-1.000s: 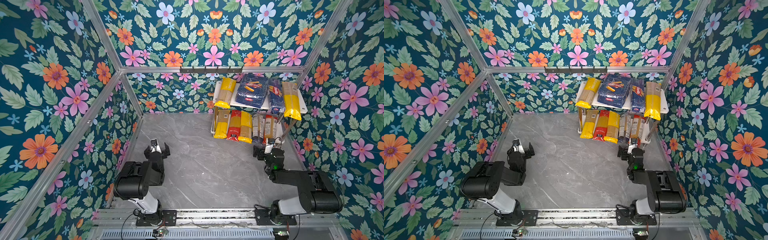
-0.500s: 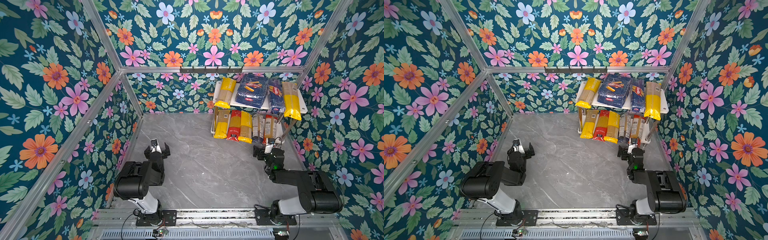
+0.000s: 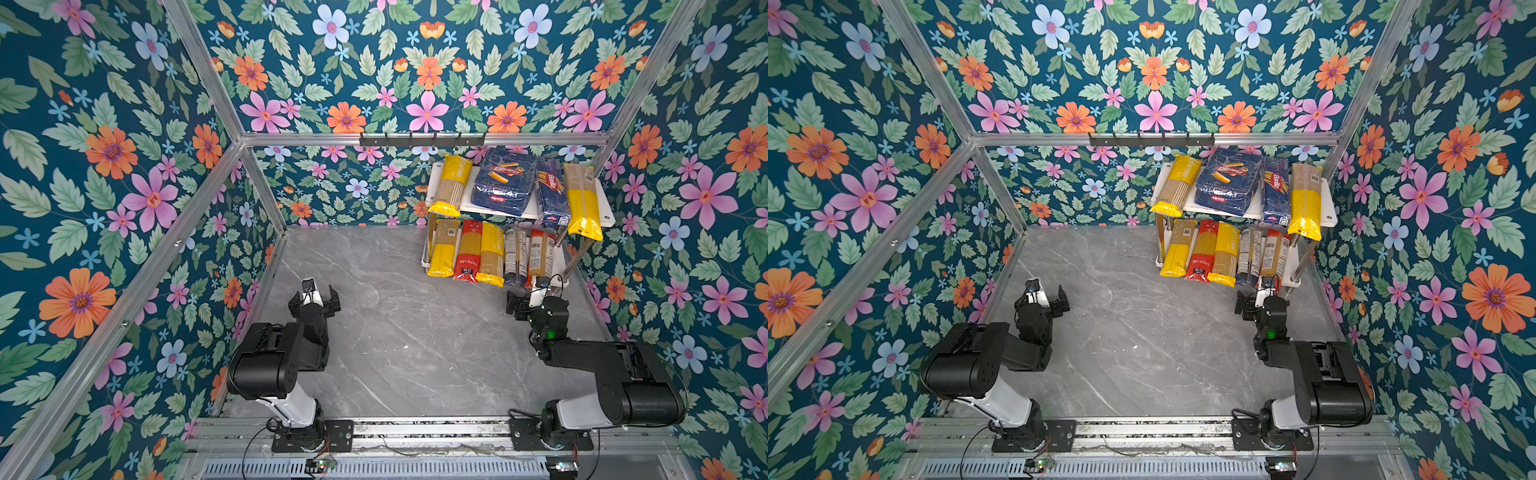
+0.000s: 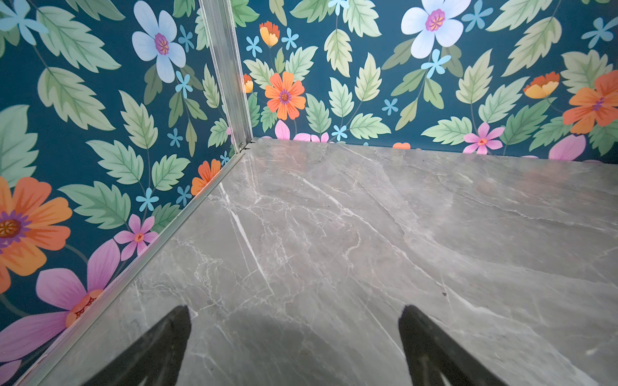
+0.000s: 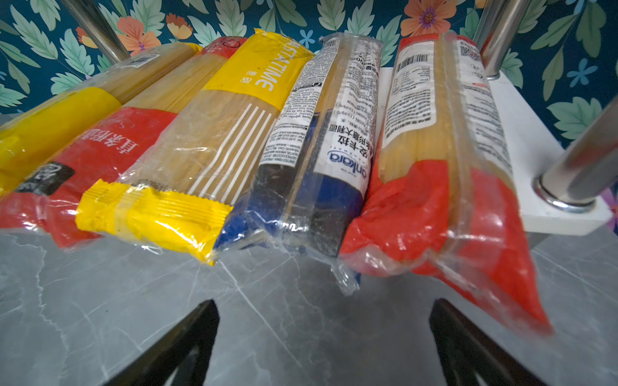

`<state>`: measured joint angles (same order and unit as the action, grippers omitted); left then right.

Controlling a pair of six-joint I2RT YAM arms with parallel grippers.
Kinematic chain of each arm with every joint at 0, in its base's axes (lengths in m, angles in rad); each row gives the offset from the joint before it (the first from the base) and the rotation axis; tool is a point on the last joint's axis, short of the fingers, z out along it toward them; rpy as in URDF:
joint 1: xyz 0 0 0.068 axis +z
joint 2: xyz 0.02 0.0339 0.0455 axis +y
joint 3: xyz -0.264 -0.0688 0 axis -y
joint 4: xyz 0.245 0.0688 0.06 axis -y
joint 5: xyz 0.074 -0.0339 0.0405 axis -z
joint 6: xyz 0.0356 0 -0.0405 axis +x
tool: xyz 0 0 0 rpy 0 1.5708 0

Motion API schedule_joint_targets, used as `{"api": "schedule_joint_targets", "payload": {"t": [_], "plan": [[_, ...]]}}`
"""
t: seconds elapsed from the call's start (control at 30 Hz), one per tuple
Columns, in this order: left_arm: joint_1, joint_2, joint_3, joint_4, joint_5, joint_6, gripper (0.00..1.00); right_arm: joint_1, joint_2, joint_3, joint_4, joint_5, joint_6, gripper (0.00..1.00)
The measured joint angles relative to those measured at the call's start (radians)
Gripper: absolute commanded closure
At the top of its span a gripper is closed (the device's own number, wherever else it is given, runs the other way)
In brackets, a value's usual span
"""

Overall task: Arrange pasta packages on shelves
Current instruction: Reset both arms

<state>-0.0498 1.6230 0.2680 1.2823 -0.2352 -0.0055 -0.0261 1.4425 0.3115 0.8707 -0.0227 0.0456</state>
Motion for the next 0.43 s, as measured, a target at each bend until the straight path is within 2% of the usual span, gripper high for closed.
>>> {"api": "schedule_joint_targets", "payload": {"t": [0.43], "plan": [[0.0, 0.001, 0.008, -0.005, 0.0, 0.0, 0.0, 0.0, 0.0, 0.0, 0.0, 0.0, 0.0, 0.01]]}}
